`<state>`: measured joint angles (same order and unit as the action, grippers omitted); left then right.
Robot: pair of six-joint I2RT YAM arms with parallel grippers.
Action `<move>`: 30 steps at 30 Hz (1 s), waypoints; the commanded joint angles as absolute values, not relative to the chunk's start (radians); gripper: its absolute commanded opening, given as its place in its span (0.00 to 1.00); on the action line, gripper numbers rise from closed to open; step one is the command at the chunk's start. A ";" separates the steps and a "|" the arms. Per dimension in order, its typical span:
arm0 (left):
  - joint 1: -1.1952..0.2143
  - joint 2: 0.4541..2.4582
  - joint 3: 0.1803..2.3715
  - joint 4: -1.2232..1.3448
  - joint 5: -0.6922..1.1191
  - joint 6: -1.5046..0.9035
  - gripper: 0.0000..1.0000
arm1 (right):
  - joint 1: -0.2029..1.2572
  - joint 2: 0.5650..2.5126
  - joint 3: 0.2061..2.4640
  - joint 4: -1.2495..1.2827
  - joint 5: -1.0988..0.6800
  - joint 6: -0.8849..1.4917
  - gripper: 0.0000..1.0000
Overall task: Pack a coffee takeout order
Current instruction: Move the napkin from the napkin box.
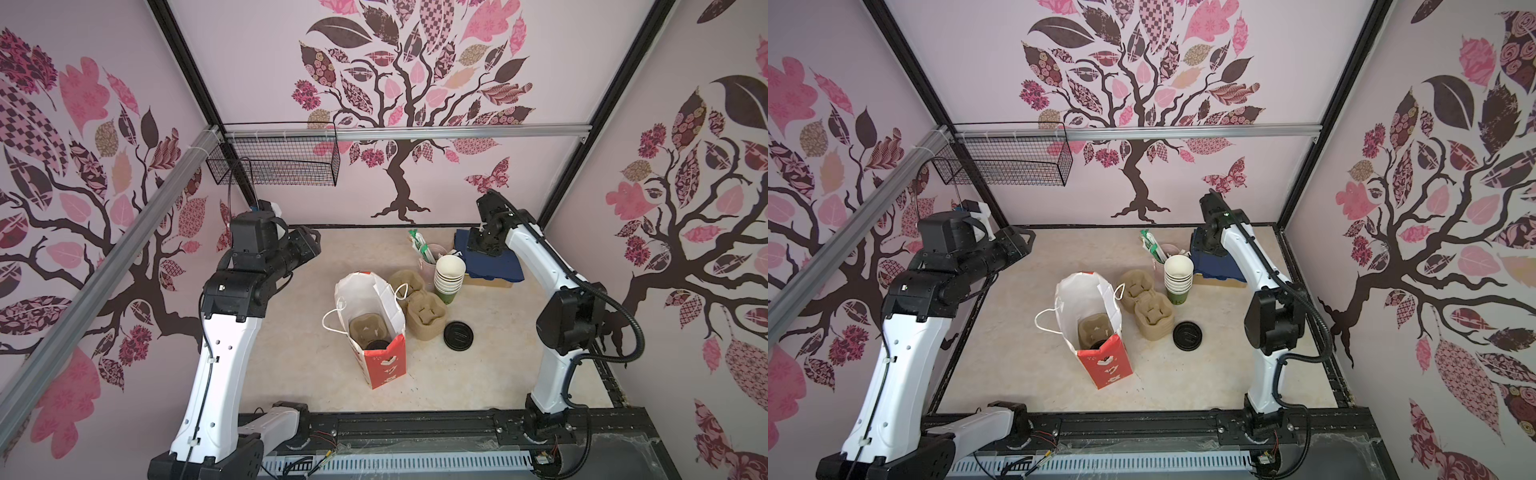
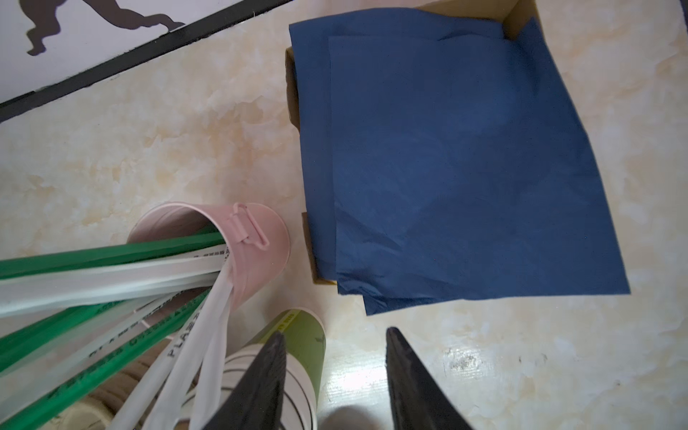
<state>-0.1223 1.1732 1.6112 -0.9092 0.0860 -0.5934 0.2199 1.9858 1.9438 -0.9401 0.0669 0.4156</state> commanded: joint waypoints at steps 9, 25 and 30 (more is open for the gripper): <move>-0.120 1.248 1.642 -0.909 0.095 -0.573 0.49 | 0.206 2.248 2.169 -1.120 0.067 0.326 0.48; -0.119 1.299 1.674 -0.904 0.079 -0.579 0.49 | 0.196 2.355 2.214 -1.169 0.059 0.297 0.46; -0.120 1.299 1.677 -0.907 0.071 -0.570 0.49 | 0.196 2.352 2.212 -1.178 0.088 0.293 0.36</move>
<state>-0.1223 1.3045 1.6234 -0.9081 0.0849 -0.5911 0.2058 2.3238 2.1738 -1.1412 0.0635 0.3019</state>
